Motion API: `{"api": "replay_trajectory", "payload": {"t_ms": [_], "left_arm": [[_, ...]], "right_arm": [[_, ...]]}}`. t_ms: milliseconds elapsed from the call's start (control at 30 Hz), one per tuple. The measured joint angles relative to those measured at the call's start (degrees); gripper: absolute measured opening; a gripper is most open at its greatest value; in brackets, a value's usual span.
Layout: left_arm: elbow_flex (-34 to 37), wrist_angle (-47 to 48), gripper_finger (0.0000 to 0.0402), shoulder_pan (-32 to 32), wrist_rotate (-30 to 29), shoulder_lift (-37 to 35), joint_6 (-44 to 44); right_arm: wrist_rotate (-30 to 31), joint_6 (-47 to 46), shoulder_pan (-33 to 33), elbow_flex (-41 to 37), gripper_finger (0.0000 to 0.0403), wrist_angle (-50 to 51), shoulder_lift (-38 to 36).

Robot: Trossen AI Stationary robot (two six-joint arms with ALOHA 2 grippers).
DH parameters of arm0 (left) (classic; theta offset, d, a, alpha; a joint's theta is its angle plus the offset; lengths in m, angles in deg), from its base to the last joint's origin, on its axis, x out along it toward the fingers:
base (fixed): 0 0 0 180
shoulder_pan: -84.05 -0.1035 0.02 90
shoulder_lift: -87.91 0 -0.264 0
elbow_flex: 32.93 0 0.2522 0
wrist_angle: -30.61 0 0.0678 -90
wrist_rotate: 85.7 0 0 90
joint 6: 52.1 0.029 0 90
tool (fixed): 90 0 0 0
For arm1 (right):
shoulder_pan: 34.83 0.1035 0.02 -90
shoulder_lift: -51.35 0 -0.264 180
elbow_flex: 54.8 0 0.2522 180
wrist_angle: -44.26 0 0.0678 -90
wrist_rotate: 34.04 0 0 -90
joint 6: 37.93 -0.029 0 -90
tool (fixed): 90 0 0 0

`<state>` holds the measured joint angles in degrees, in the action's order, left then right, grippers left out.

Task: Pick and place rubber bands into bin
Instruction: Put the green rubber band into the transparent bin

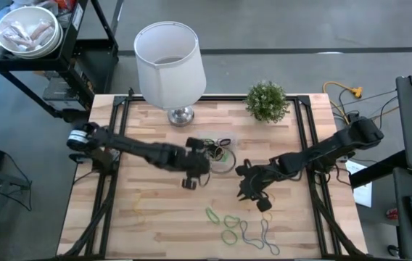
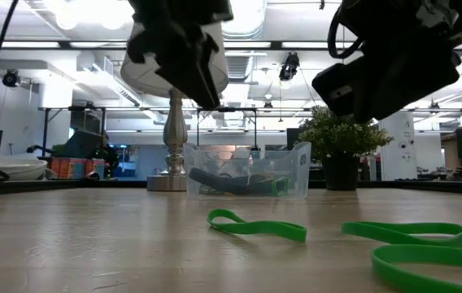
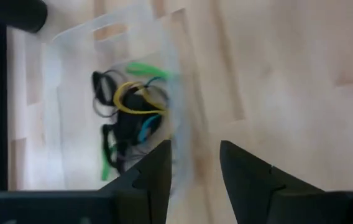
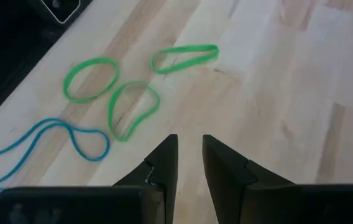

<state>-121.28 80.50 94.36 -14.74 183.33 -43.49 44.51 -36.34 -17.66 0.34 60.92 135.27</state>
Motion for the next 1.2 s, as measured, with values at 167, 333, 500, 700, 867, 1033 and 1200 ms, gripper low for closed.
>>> {"api": "replay_trajectory", "payload": {"t_ms": [167, 333, 500, 700, 867, 1033, 1200], "left_arm": [[2.67, -1.96, 0.0121, 8.41, -6.71, -0.82, -4.14], [7.17, -3.51, 0.0121, 16.01, -14.75, -1.93, -7.99], [8.50, -3.56, 0.0121, 21.56, -17.58, -4.83, -11.89], [8.50, -3.62, 0.0121, 27.72, -19.85, -6.40, -15.75], [8.50, -2.57, 0.0121, 32.04, -24.98, -6.38, -15.76], [8.50, -2.25, 0.0121, 34.00, -28.33, -6.43, -15.79], [8.50, -2.17, 0.0121, 34.27, -28.42, -6.56, -15.82]], "right_arm": [[-2.31, -0.39, 0.24, -1.17, 0.0068, -7.15, 3.85], [-4.09, -1.74, 0.29, 0.60, 0.0068, -9.23, 9.58], [-4.25, -2.24, 0.80, 3.44, 0.0068, -9.50, 14.42], [-4.57, -3.92, 2.25, 6.83, 0.0068, -9.13, 18.97], [-6.22, -4.63, 3.46, 8.11, 0.0068, -9.25, 20.72], [-6.16, -5.08, 4.19, 8.88, 0.0068, -9.36, 21.77], [-4.03, -5.08, 4.37, 10.27, 0.0068, -9.58, 24.18]]}}
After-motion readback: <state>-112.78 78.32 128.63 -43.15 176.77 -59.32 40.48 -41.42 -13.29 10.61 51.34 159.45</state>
